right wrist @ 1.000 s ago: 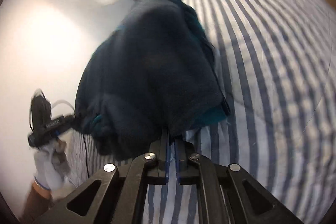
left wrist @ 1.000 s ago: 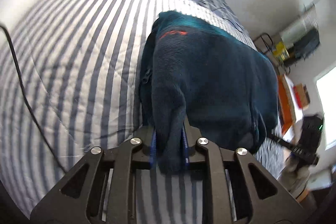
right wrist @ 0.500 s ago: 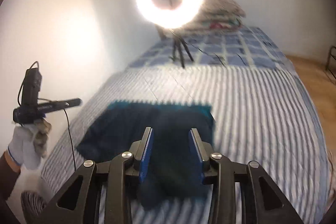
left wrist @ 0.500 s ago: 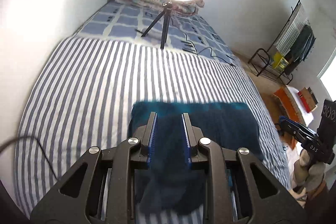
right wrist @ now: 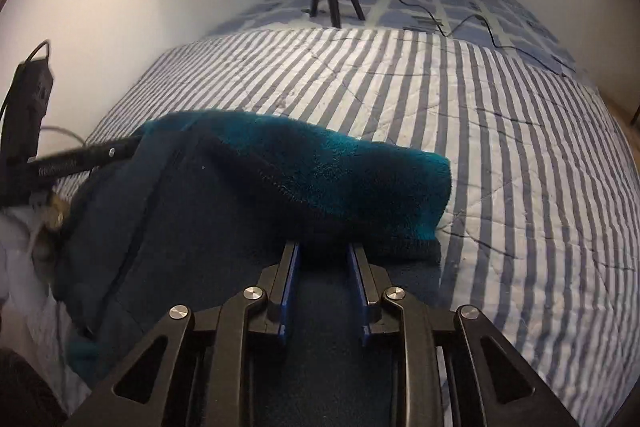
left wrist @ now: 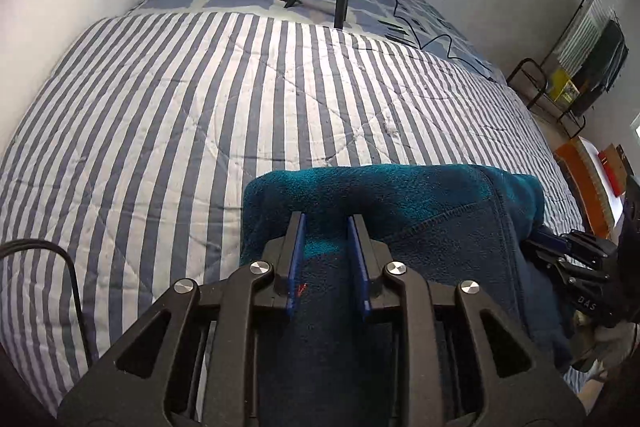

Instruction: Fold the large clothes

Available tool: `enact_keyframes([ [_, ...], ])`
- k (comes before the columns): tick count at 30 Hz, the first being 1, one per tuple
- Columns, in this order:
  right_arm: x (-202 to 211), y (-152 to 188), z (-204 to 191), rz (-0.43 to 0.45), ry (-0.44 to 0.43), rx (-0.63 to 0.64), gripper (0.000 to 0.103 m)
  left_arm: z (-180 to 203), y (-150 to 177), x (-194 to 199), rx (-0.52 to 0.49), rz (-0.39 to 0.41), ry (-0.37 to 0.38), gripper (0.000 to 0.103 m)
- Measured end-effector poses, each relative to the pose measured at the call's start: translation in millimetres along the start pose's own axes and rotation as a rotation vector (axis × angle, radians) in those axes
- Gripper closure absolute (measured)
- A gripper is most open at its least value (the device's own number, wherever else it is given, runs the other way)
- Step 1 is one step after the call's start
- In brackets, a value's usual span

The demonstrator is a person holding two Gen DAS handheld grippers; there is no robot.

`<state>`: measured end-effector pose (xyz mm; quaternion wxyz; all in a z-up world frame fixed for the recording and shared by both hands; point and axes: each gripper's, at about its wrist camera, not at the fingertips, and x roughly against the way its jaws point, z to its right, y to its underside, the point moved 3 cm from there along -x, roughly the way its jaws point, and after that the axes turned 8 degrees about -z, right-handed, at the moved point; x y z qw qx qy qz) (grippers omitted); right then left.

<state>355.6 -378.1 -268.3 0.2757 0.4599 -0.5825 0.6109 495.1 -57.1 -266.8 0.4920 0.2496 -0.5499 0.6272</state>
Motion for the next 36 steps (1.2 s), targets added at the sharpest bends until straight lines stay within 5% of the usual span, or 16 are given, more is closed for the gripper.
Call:
enact_keyframes([
  [6,51,-3,0,0.028,-0.023,-0.015,0.081,14,-2,49,-0.029,0.018,0.023,0.078],
  [9,90,16,3,0.082,-0.094,-0.037,0.078,36,27,80,-0.101,0.038,0.119,0.078],
  [13,90,43,-12,0.051,-0.130,-0.012,0.078,68,70,83,-0.164,-0.022,0.238,0.078],
  [20,49,77,1,-0.038,-0.115,-0.088,0.080,71,112,28,-0.210,-0.116,0.177,0.076],
  [27,71,74,-9,-0.023,-0.082,-0.018,0.077,68,114,61,-0.187,-0.076,0.197,0.076],
  [29,88,77,-3,0.021,-0.099,-0.027,0.061,53,113,85,-0.154,-0.026,0.217,0.064],
  [31,101,78,8,0.063,-0.122,-0.049,0.040,33,113,104,-0.097,0.026,0.207,0.030],
  [36,113,77,44,0.111,-0.167,-0.144,0.012,-35,92,110,0.152,0.017,0.295,0.026],
])
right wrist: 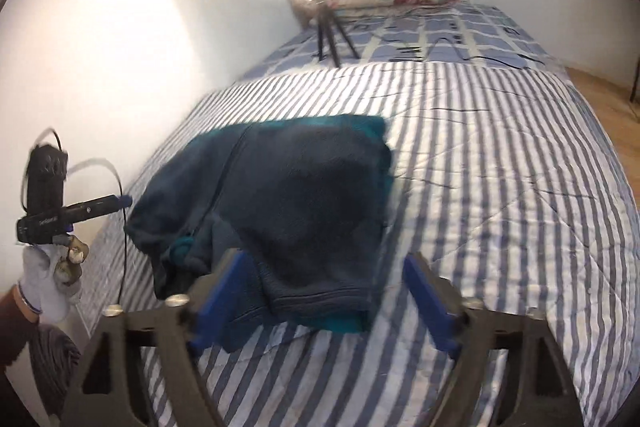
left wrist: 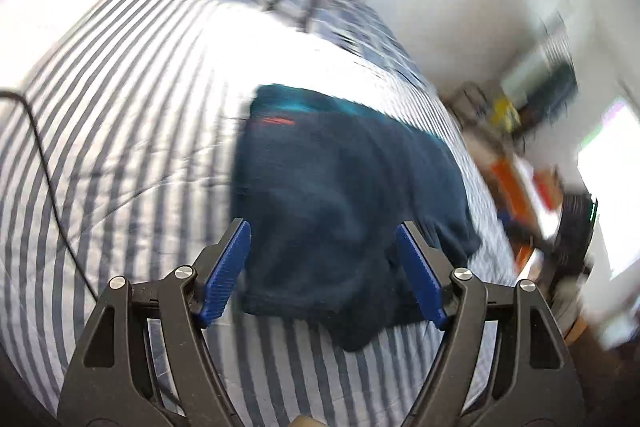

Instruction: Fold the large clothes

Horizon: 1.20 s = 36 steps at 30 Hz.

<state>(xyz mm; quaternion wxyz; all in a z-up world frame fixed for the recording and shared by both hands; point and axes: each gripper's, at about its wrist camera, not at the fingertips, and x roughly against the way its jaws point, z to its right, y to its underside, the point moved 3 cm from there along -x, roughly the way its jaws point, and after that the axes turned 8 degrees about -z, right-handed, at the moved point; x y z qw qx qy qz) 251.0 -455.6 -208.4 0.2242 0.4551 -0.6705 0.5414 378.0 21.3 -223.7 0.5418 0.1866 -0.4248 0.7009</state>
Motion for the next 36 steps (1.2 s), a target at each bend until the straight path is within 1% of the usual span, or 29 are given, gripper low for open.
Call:
enact_keyframes([
  [1,-1,-3,5,-0.001,-0.017,-0.019,0.008,-12,-7,-1,0.055,-0.013,0.043,0.022],
  [2,-4,-5,12,-0.007,-0.046,-0.048,0.003,-27,-13,-5,0.140,-0.033,0.098,0.022],
  [4,-13,-10,23,-0.022,-0.095,-0.100,0.001,-47,-20,-14,0.241,-0.044,0.150,0.022],
  [5,-17,-11,28,-0.031,-0.117,-0.123,0.001,-54,-23,-20,0.271,-0.056,0.178,0.022],
  [8,-32,-11,41,-0.056,-0.164,-0.192,0.001,-63,-30,-35,0.316,-0.083,0.228,0.022],
  [11,-47,-11,50,-0.082,-0.207,-0.236,0.001,-68,-32,-47,0.322,-0.110,0.248,0.022],
  [14,-59,-9,53,-0.102,-0.232,-0.248,0.001,-68,-37,-62,0.327,-0.128,0.256,0.022],
  [17,-71,-7,53,-0.118,-0.252,-0.253,0.001,-66,-40,-74,0.312,-0.141,0.243,0.022],
  [21,-91,-5,49,-0.171,-0.300,-0.255,0.000,-72,-37,-92,0.298,-0.160,0.222,0.022],
  [24,-100,-7,48,-0.175,-0.310,-0.268,0.000,-70,-32,-94,0.288,-0.145,0.207,0.022],
  [26,-102,-8,50,-0.171,-0.330,-0.294,0.000,-66,-32,-97,0.272,-0.145,0.179,0.022],
  [27,-103,-9,49,-0.169,-0.342,-0.306,0.000,-63,-33,-99,0.266,-0.146,0.168,0.024],
  [28,-104,-10,49,-0.173,-0.348,-0.308,0.003,-59,-34,-101,0.254,-0.150,0.151,0.033],
  [29,-105,-12,46,-0.181,-0.361,-0.301,0.014,-56,-34,-104,0.250,-0.158,0.152,0.039],
  [30,-107,-13,42,-0.200,-0.387,-0.295,0.021,-53,-35,-106,0.256,-0.163,0.159,0.046],
  [31,-110,-16,39,-0.214,-0.398,-0.299,0.030,-51,-35,-108,0.263,-0.157,0.147,0.048],
  [32,-111,-16,36,-0.214,-0.385,-0.300,0.030,-47,-36,-108,0.257,-0.151,0.130,0.050],
  [33,-110,-16,34,-0.211,-0.369,-0.291,0.031,-45,-37,-109,0.249,-0.145,0.118,0.056],
  [34,-110,-17,33,-0.209,-0.359,-0.286,0.035,-39,-37,-108,0.235,-0.135,0.100,0.062],
  [36,-103,-17,27,-0.195,-0.332,-0.273,0.045,-27,-39,-105,0.192,-0.118,0.054,0.069],
])
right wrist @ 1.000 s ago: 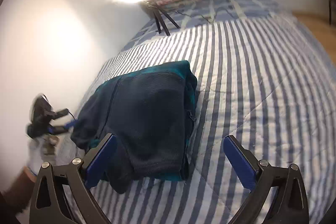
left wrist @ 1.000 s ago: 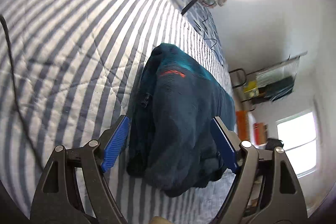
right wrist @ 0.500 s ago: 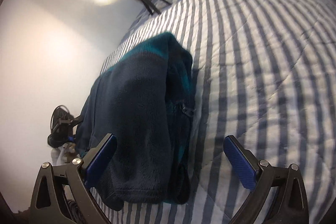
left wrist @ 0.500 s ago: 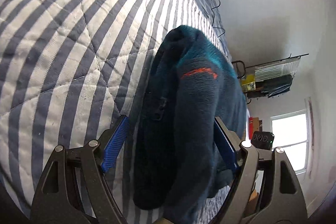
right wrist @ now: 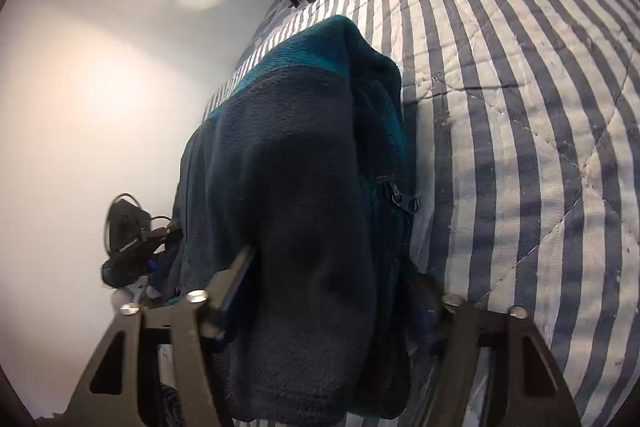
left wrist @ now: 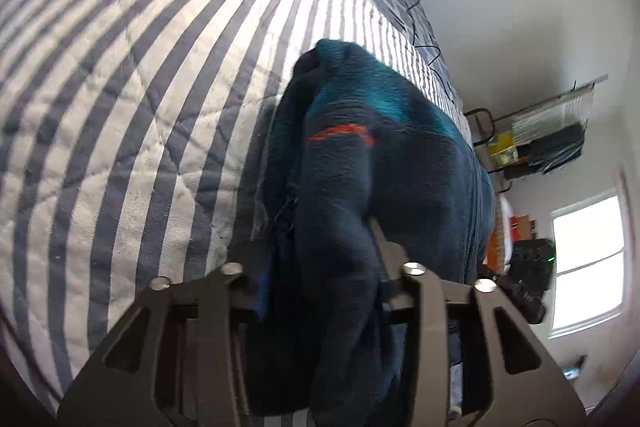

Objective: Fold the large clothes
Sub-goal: 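Lift the folded bundle with both tools and carry it along the bed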

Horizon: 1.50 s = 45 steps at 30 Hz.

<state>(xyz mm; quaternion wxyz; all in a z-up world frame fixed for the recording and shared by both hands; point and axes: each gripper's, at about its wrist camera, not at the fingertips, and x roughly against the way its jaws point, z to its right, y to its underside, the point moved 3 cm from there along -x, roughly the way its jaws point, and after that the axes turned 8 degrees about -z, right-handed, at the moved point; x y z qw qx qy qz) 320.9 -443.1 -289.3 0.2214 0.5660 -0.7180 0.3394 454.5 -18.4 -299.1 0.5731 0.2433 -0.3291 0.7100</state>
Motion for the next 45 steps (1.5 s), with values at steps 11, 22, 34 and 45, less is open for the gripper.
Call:
enact_keyframes([
  [11,26,-3,-52,0.060,0.222,0.123,0.083,53,14,16,-0.130,0.068,-0.121,0.078],
  [22,19,1,-3,0.057,0.209,-0.013,0.017,41,13,9,-0.103,0.055,-0.165,0.078],
  [34,13,6,-22,0.055,0.150,0.012,0.069,56,12,12,-0.160,0.082,-0.221,0.079],
  [45,52,9,-72,0.101,0.360,0.168,0.077,104,25,31,-0.290,0.136,-0.252,0.080],
])
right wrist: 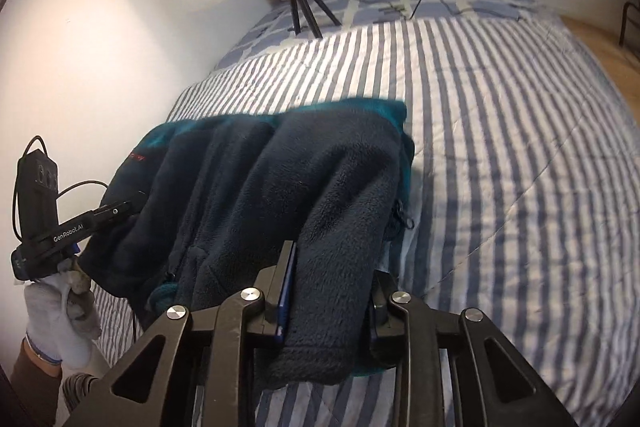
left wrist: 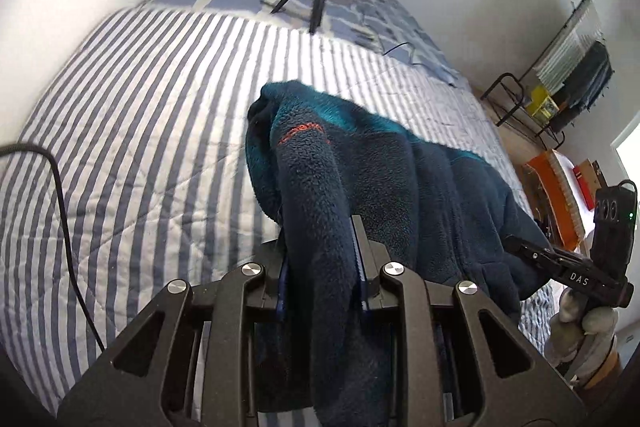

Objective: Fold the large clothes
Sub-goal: 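Lift the folded bundle with both tools and carry it along the bed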

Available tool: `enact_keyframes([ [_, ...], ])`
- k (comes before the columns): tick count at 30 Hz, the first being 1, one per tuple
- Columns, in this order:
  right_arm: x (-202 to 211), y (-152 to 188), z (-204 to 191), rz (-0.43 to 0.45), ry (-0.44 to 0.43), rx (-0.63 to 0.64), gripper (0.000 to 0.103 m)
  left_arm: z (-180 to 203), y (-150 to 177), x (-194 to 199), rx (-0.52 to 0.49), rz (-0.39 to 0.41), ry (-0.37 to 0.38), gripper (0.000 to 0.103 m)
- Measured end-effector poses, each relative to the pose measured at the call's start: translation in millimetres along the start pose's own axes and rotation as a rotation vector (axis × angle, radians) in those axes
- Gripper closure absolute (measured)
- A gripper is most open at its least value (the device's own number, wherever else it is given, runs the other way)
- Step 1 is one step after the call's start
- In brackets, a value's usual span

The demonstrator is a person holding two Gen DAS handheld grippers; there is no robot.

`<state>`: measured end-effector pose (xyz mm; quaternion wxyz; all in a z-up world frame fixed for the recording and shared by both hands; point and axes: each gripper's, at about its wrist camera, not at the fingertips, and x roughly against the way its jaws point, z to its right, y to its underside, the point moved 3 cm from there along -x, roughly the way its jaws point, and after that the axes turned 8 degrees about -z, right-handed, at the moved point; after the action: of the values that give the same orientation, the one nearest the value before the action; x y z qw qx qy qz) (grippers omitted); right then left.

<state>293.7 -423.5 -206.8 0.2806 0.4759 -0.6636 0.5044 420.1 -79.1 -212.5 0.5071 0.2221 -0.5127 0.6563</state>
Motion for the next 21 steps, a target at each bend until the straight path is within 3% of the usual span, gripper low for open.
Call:
enact_keyframes([
  [11,55,-11,33,0.088,0.071,0.030,0.079,74,-18,-5,-0.146,0.062,0.020,0.080],
  [21,85,-44,79,0.155,0.150,0.018,0.080,138,-61,-37,-0.215,0.099,0.077,0.080],
])
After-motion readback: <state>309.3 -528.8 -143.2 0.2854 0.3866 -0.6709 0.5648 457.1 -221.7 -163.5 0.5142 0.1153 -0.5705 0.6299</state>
